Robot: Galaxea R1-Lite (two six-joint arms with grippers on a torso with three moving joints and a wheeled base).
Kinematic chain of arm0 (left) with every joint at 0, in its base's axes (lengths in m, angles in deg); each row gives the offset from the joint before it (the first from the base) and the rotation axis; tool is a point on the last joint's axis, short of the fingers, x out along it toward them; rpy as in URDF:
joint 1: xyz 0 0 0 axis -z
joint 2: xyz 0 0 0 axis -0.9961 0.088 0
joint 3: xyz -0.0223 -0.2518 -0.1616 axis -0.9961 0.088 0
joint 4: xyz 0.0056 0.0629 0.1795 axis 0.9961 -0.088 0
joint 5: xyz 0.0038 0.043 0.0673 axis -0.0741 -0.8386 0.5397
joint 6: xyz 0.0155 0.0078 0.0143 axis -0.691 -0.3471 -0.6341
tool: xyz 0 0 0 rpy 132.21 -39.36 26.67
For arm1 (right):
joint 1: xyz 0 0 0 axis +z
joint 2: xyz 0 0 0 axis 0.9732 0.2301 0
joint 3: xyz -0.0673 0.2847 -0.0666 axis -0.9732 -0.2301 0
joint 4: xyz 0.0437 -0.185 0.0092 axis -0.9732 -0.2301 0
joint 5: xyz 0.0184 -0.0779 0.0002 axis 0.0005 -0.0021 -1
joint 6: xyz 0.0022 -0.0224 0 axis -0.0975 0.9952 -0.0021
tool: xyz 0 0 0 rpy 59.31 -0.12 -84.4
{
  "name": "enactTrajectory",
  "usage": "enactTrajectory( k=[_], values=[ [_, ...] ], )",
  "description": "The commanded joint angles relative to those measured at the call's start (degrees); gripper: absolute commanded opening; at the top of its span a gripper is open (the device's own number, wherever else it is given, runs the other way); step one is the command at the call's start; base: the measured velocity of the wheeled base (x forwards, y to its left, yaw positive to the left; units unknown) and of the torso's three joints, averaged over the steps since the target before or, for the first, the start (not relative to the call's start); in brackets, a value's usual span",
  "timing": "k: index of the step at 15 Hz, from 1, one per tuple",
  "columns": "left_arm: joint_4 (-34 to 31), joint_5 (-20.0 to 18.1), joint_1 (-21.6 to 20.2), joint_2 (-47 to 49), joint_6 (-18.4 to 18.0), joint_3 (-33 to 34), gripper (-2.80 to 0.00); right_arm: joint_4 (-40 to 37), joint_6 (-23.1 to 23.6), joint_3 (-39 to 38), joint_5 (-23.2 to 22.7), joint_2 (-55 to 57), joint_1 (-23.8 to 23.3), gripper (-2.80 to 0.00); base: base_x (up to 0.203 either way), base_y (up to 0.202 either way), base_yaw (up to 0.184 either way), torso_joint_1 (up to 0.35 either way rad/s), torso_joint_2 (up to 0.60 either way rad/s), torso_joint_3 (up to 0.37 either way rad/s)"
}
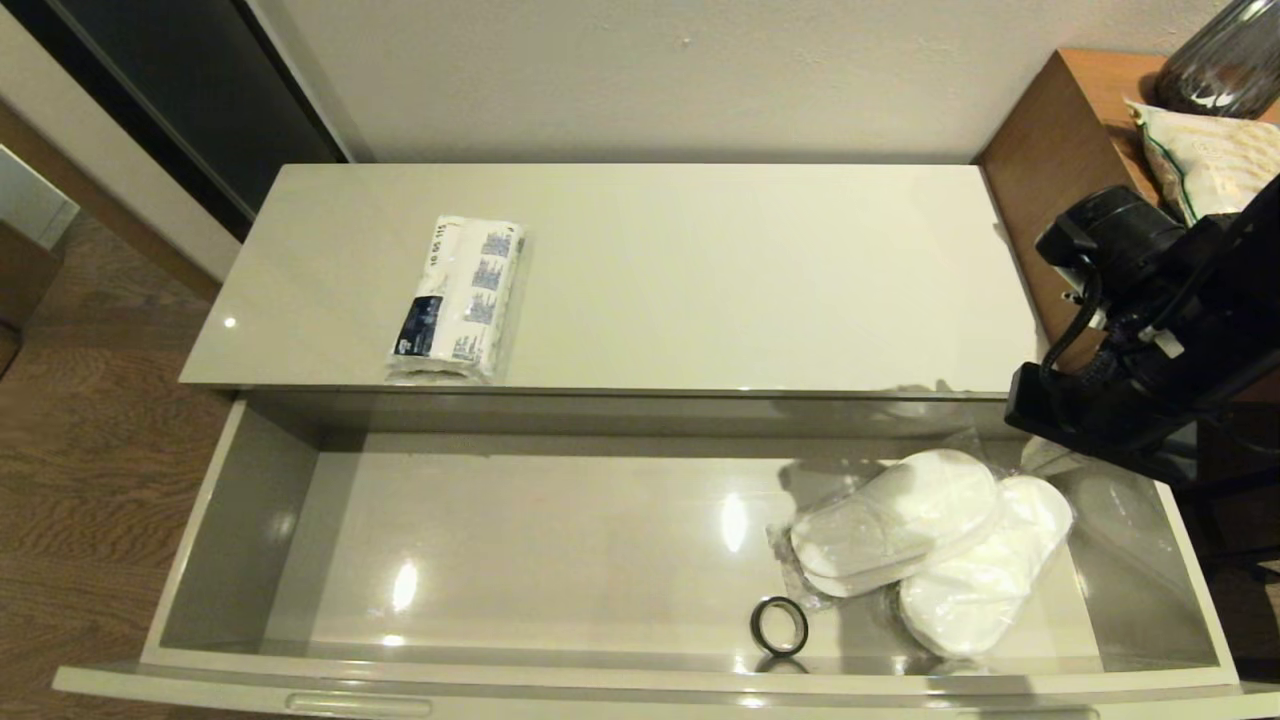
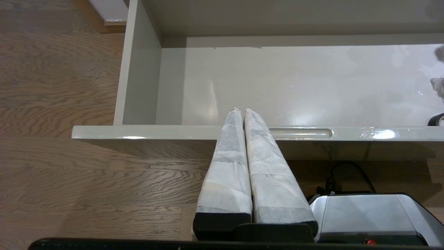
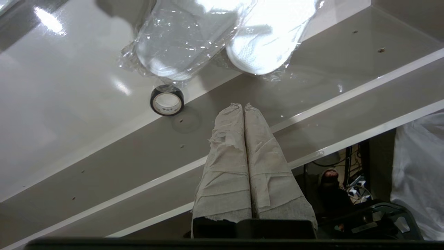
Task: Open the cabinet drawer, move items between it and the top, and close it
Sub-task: Place the disposable slippers on the table
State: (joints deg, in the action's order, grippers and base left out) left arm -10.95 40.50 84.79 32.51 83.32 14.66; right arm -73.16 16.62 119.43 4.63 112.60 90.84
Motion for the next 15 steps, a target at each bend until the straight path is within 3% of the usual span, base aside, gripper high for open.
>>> enactTrajectory(
  k=[1, 3, 4, 9, 15],
  values=[
    [-0.03, 0.01, -0.02, 0.07, -0.01, 0.0, -2.8, -0.11, -0.3, -1.67, 0.22, 0.92, 0.09, -2.8, 0.0, 0.0, 0.0, 0.0, 0.0, 0.0],
    [-0.03, 0.01, -0.02, 0.07, -0.01, 0.0, -2.8, 0.96, -0.38, -4.64, 1.62, 3.24, 0.04, -2.8, 0.0, 0.0, 0.0, 0.0, 0.0, 0.0],
    [-0.03, 0.01, -0.02, 0.07, -0.01, 0.0, -2.8, 2.1, -0.42, -5.9, 2.31, 4.74, 0.02, 0.0, 0.0, 0.0, 0.0, 0.0, 0.0, 0.0],
    [-0.03, 0.01, -0.02, 0.07, -0.01, 0.0, -2.8, 17.46, 1.46, -17.48, 6.74, 10.64, -2.2, 0.0, 0.0, 0.0, 0.0, 0.0, 0.0, 0.0],
    [-0.03, 0.01, -0.02, 0.07, -0.01, 0.0, -2.8, 28.53, 3.12, -18.47, 11.02, 19.28, -5.5, 0.0, 0.0, 0.0, 0.0, 0.0, 0.0, 0.0]
  ],
)
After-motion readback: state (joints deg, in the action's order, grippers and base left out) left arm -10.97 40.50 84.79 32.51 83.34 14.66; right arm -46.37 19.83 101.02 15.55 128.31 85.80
